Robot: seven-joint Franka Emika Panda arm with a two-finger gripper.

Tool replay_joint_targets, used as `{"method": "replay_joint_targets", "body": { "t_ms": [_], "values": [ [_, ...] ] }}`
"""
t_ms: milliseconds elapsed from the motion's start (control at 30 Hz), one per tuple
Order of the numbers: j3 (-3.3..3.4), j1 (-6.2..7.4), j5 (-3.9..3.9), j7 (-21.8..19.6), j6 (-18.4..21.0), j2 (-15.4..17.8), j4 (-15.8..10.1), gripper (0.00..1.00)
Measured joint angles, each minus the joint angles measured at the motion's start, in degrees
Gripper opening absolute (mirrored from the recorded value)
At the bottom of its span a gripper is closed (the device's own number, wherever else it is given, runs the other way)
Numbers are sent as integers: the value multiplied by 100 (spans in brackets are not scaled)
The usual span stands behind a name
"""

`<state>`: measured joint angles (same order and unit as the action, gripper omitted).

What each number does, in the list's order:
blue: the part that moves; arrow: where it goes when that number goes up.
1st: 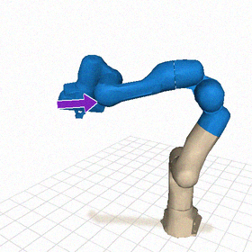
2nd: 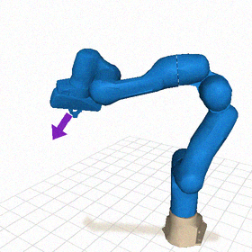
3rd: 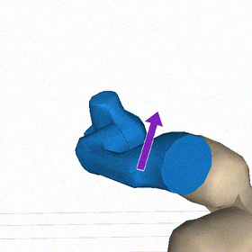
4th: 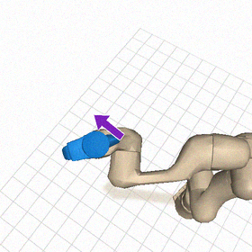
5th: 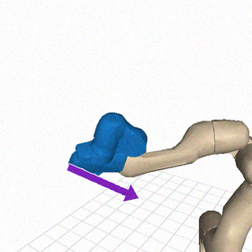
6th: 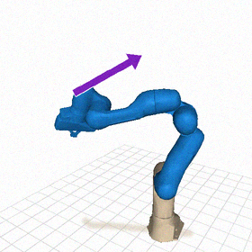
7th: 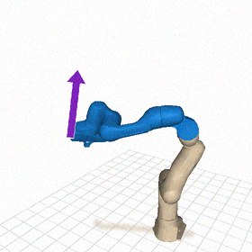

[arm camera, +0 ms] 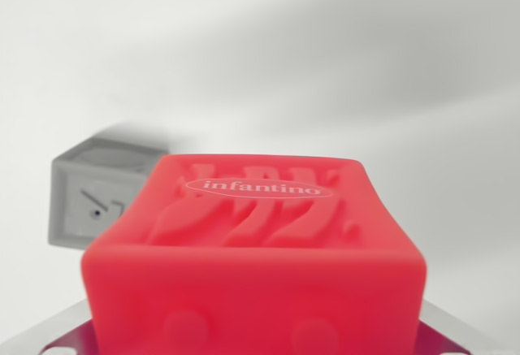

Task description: Destack cube

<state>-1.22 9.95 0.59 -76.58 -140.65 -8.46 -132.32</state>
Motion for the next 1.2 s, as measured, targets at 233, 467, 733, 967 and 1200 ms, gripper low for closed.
{"method": "replay_joint_targets", "body": {
  "t_ms": [233, 467, 733, 967, 1200],
  "values": [
    [26, -115, -4, 257, -68, -36, -33, 0],
    [47, -230, -8, 510, -133, -76, -58, 0],
    [76, -372, -15, 821, -206, -137, -71, 0],
    [97, -492, -19, 1081, -262, -192, -76, 0],
    [117, -623, -27, 1360, -328, -253, -77, 0]
  ]
}}
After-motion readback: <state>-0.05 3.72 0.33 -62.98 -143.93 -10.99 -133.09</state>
